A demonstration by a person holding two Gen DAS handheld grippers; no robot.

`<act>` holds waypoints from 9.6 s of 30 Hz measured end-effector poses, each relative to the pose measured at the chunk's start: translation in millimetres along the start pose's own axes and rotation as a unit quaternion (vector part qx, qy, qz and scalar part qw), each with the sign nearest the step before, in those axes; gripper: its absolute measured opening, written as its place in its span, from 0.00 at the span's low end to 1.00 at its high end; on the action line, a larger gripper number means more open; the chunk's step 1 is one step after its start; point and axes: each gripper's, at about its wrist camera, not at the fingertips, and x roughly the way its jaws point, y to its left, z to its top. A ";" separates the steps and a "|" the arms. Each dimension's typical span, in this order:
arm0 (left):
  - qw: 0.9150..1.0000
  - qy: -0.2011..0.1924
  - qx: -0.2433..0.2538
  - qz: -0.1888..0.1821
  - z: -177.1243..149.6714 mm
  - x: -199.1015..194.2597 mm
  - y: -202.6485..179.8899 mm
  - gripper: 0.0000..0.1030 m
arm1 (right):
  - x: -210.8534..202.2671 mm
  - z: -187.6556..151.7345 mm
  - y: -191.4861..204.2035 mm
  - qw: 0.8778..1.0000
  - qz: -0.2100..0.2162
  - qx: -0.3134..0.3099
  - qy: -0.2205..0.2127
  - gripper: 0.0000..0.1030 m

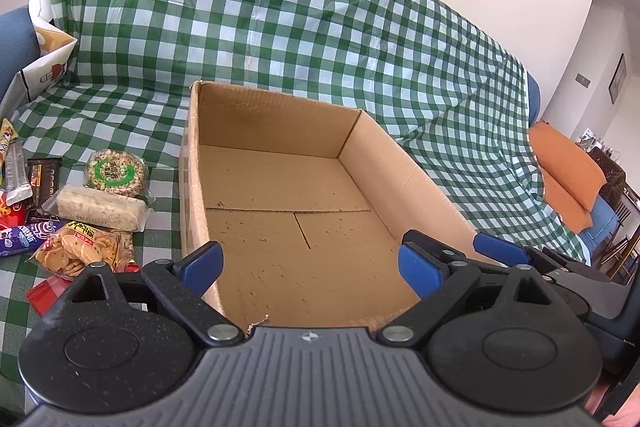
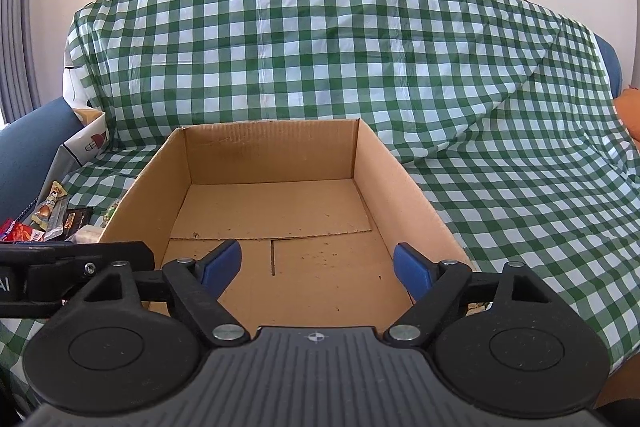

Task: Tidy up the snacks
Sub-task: 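Move both tools from the box toward the snack pile, then grasp the purple candy bar with the left gripper while the right gripper grasps the red wafer pack, then lift both held snacks and carry them over the cardboard box, then open both grippers to drop the candy bar and wafer pack into the box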

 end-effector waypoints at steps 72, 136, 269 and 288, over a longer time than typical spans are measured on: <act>0.985 0.030 -0.114 0.130 26.2 6.4 268.4 0.41 | 25.5 -28.2 220.6 0.951 0.256 -0.157 0.073 0.43; 0.986 0.060 -0.119 0.098 9.9 15.8 262.3 0.12 | 78.3 -65.3 218.2 0.947 0.216 -0.166 0.173 0.44; 0.996 -0.019 -0.040 -0.082 44.7 35.3 52.0 0.42 | 59.9 47.1 -36.1 0.996 -0.081 0.011 -0.020 0.78; 0.999 0.037 0.022 0.028 25.8 59.0 50.4 0.60 | 82.9 8.5 -78.6 0.986 -0.123 0.063 0.094 0.26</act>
